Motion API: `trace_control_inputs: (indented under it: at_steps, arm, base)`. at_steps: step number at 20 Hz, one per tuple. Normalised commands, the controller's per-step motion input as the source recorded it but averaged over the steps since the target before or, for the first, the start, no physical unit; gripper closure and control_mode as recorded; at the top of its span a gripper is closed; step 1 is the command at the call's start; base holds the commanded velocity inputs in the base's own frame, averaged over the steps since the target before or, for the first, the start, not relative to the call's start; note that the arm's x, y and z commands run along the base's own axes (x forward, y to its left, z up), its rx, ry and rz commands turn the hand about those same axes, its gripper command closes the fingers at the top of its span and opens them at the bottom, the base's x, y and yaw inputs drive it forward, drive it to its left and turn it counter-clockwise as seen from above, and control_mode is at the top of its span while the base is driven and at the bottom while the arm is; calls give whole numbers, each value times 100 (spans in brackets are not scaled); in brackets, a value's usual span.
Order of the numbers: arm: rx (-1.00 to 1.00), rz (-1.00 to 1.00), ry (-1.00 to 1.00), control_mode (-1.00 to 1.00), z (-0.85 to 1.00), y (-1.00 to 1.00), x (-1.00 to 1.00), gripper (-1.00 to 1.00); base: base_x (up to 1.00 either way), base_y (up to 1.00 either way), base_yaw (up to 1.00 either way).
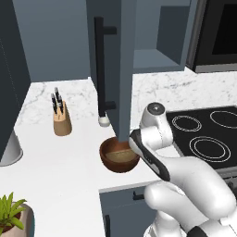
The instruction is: Pick up the bowls on the counter and stack them on top of one another in the open cabinet. Place the smaller bowl on top of the larger bowl.
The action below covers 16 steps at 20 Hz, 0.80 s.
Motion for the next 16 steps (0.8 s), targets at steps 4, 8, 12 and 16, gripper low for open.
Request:
trace_control_inputs:
  at_steps: [4, 8, 12, 16]
  arm:
    - [0, 1, 19, -100, -20, 2, 13, -100]
    - [0, 0, 11, -100, -23, 14, 6, -100]
    - [0, 0, 4, -100, -27, 8, 1, -100]
    - [1, 0, 0, -100, -33, 0, 0, -100]
  base:
    - [0, 0, 0]
    - [0, 0, 0]
    - [0, 0, 0]
    - [0, 0, 0]
